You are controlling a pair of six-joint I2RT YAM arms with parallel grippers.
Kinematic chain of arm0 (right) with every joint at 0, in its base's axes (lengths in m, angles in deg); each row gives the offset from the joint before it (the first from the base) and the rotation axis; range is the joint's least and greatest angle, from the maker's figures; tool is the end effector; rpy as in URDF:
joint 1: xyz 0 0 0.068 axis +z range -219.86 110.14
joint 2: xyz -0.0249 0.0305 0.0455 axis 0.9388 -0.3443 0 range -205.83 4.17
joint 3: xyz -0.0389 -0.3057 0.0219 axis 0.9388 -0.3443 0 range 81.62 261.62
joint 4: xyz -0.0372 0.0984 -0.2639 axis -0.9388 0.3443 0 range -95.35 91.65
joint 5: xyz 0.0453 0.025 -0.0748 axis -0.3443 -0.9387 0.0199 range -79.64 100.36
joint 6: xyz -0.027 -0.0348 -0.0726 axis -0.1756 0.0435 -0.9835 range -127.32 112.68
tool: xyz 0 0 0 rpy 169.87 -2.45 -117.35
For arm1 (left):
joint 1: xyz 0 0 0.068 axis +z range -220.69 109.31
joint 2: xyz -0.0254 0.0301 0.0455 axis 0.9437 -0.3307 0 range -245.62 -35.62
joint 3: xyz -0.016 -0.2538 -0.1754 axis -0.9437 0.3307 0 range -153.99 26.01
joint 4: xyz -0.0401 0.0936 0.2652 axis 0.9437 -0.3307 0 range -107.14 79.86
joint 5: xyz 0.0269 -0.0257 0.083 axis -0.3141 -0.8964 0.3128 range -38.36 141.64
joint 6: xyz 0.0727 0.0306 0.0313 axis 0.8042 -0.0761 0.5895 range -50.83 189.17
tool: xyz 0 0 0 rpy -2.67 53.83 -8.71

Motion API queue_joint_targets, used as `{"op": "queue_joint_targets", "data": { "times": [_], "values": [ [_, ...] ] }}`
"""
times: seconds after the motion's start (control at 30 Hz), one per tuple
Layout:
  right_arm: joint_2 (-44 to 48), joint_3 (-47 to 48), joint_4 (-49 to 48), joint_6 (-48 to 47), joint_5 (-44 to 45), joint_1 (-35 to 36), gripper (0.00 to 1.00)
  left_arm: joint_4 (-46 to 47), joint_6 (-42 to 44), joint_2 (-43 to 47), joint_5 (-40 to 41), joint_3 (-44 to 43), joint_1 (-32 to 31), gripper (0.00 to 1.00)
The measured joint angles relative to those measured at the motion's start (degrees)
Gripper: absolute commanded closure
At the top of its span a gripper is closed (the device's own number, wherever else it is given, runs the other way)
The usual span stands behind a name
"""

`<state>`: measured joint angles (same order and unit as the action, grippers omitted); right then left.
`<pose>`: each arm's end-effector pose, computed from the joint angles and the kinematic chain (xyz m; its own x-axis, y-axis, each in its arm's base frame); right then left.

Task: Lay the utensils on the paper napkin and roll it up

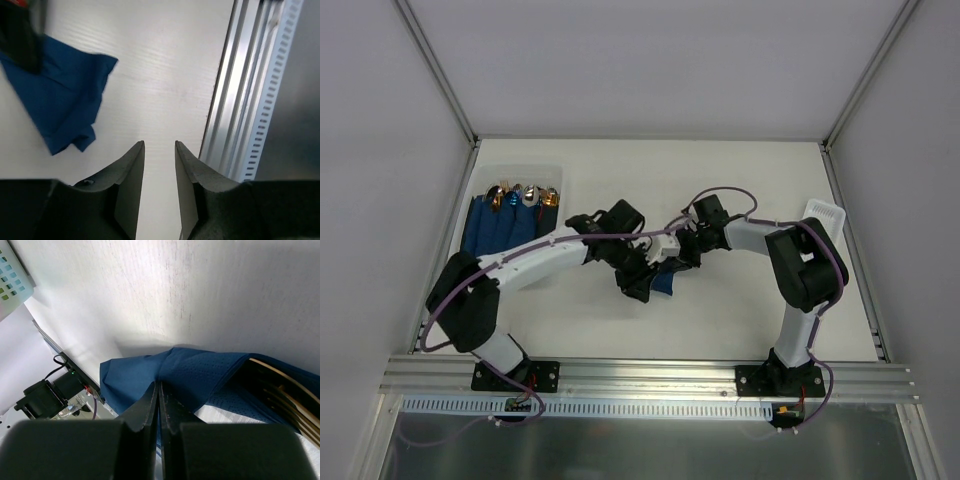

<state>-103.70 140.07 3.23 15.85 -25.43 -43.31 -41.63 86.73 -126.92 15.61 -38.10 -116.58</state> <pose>0.3422 0.2198 0.1208 -0.9492 -0.1175 -0.2919 -0.2896 0.6890 0.6644 0.2214 -0.2915 0.2303 -0.3274 0.6883 -0.6473 0.9359 0.1423 -0.3221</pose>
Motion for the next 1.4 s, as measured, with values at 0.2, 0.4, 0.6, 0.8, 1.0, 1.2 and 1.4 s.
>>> {"op": "queue_joint_targets", "data": {
  "times": [0.2, 0.4, 0.6, 0.8, 1.0, 1.2, 1.4],
  "values": [
    [0.00, 0.04, 0.07, -0.98, -0.02, 0.00, 0.96, -0.02, -3.76, 1.97, -2.40, -8.98, 4.92, 0.78],
    [0.00, 0.04, 0.07, -1.40, -0.04, 0.00, 0.96, 2.25, -9.40, -9.05, -2.91, -11.56, 5.44, 0.82],
    [0.00, 0.04, 0.07, -1.57, -0.04, 0.00, 0.97, 3.39, -12.09, -16.87, -2.01, -11.43, 5.44, 0.85],
    [0.00, 0.04, 0.07, -1.90, -0.07, 0.00, 0.97, 6.45, -12.46, -19.98, 0.50, -9.11, 5.51, 0.87],
    [0.00, 0.11, 0.26, -2.73, -0.42, -0.17, 0.95, 9.62, -13.79, -21.86, -0.04, -6.25, 6.21, 0.89],
    [0.46, 0.31, 1.18, -3.85, -0.94, -0.87, 0.72, 10.60, -16.90, -23.47, -3.63, -5.86, 8.15, 0.89],
    [4.09, -0.09, 5.75, -7.10, 3.43, -4.44, 0.68, 11.80, -20.50, -25.64, -9.73, -5.40, 10.69, 0.90]
  ]
}}
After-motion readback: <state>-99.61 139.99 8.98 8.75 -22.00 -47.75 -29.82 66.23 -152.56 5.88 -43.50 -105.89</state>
